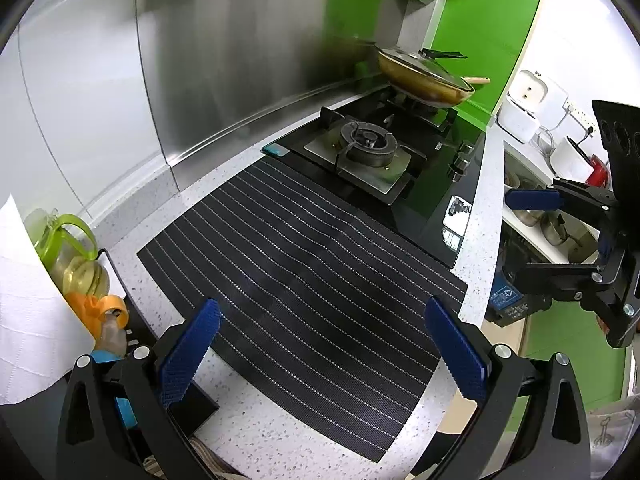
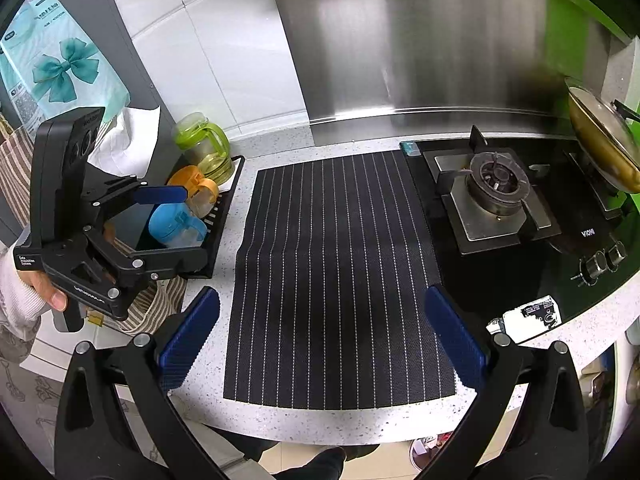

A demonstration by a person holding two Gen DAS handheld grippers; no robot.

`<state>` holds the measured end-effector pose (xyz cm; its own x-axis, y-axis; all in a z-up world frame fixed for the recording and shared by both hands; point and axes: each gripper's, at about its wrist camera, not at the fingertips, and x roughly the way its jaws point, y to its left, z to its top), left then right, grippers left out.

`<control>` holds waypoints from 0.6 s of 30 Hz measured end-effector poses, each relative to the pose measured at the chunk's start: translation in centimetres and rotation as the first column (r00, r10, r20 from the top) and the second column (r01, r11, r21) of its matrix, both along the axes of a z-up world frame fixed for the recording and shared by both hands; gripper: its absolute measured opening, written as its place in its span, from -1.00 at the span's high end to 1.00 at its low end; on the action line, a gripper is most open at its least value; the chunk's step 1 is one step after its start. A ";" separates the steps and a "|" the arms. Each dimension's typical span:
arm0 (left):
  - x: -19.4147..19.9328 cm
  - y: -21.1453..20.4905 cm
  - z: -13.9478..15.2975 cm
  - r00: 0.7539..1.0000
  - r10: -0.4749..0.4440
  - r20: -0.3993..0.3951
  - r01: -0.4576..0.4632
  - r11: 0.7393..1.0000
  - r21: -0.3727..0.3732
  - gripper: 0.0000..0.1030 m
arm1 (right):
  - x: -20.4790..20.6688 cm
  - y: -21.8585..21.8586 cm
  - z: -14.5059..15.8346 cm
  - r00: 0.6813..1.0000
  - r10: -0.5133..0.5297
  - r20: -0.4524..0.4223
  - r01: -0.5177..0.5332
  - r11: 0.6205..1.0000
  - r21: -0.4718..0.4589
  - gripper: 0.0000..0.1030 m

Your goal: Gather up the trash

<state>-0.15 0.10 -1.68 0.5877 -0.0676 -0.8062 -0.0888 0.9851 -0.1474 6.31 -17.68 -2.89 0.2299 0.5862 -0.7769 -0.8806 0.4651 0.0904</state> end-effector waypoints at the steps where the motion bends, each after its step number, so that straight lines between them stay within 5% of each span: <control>1: 0.0 0.0 0.0 1.000 0.000 -0.001 0.000 1.000 0.001 -0.90 | 0.1 0.0 0.0 1.000 -0.001 -0.001 0.001 1.000 0.000 -0.94; 18: 0.0 -0.1 -0.1 1.000 -0.002 -0.001 0.002 1.000 -0.001 -0.90 | 0.2 -0.3 -0.1 1.000 -0.003 -0.004 0.003 1.000 0.000 -0.94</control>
